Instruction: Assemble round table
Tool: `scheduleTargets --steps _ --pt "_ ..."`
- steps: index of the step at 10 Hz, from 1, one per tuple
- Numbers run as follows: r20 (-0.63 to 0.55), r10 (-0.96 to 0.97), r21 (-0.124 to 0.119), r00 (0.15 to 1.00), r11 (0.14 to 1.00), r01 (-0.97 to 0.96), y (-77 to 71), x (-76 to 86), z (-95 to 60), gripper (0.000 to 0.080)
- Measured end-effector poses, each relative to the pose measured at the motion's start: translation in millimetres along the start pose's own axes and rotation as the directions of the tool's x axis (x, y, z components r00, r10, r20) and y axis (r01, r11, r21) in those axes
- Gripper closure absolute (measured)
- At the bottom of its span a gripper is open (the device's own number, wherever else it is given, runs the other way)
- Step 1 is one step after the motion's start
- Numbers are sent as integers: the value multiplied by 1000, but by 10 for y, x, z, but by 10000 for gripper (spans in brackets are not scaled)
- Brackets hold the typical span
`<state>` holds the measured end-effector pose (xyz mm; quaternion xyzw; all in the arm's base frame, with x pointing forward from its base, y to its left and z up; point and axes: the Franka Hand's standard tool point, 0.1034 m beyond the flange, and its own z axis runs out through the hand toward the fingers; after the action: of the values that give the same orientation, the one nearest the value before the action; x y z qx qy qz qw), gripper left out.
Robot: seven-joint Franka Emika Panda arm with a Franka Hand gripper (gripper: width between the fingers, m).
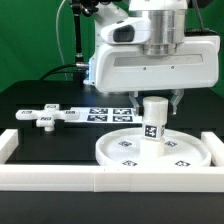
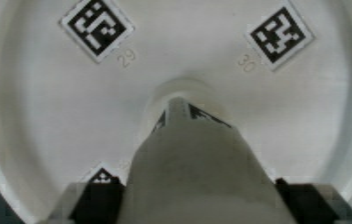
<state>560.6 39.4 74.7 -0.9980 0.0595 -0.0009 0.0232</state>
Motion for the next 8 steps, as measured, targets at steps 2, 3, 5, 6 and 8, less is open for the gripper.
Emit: scheduleTargets --steps 2,3,5,6,8 --pt "4 198 6 980 980 -198 -4 -4 3 387" --pt "4 235 7 972 972 -235 -5 -4 3 387" --pt "7 315 11 949 949 -315 -6 -4 4 387" --pt "8 354 13 935 935 -354 -6 -5 5 387" --pt "15 461 20 887 887 -462 -9 -6 6 387"
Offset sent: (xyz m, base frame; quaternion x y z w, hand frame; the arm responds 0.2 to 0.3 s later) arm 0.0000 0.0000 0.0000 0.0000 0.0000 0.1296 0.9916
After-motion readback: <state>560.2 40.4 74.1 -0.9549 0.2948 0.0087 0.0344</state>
